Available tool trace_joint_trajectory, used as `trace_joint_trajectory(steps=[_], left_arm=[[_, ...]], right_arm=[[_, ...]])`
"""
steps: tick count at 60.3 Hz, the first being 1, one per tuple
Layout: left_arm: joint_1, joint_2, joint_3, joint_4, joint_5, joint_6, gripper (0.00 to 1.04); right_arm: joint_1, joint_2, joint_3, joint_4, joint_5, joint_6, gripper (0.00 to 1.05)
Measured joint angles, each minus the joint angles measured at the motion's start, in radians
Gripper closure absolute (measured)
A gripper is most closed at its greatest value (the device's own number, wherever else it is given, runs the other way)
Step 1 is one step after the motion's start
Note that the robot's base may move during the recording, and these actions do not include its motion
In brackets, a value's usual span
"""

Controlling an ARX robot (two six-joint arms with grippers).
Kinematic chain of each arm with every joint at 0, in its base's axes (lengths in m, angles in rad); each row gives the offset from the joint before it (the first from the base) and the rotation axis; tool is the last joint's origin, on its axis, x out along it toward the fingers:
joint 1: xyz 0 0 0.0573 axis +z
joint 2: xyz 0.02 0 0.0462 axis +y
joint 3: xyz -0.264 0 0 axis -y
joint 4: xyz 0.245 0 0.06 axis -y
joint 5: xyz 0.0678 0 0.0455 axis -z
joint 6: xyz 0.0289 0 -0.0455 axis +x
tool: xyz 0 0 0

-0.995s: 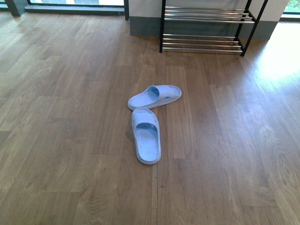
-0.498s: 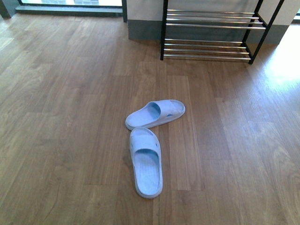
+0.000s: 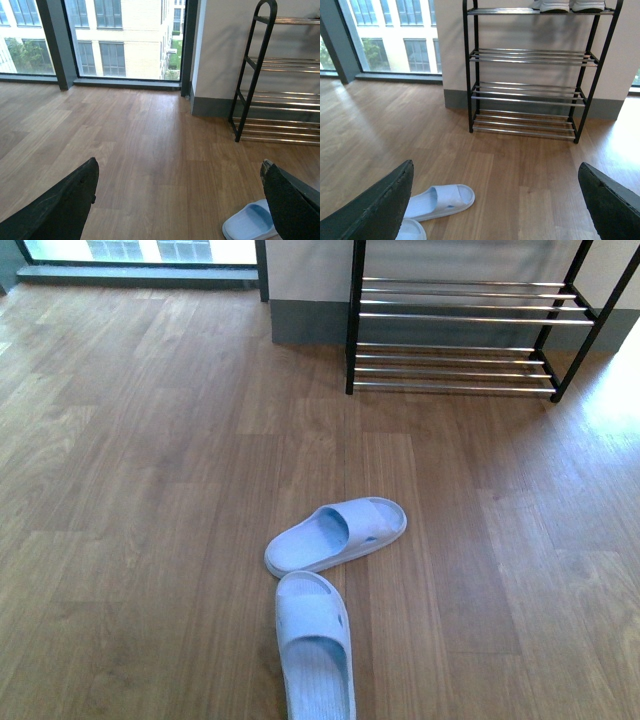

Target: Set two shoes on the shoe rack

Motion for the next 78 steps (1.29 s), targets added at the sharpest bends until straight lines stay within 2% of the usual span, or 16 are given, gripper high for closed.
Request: trace_joint_trajectory(steps=[51,56,65,78], left_arm=[[0.000,0.000,0.000,0.000,-0.001,0.000,0.09],[0.000,0.000,0.000,0.000,-0.001,0.000,0.09],[0.000,0.000,0.000,0.000,-0.001,0.000,0.09],[0.000,0.000,0.000,0.000,-0.001,0.000,0.09]], right_arm=[[0.000,0.000,0.000,0.000,-0.003,0.000,0.09],[0.019,0.047,0.003,-0.004,0.061,-0.056,0.09],[-0.023,0.395,0.004,0.179,-0.012,-0.134,0.09],[-0.052,1.233,0.058,0.770,-0.060,-0.238,0.09]])
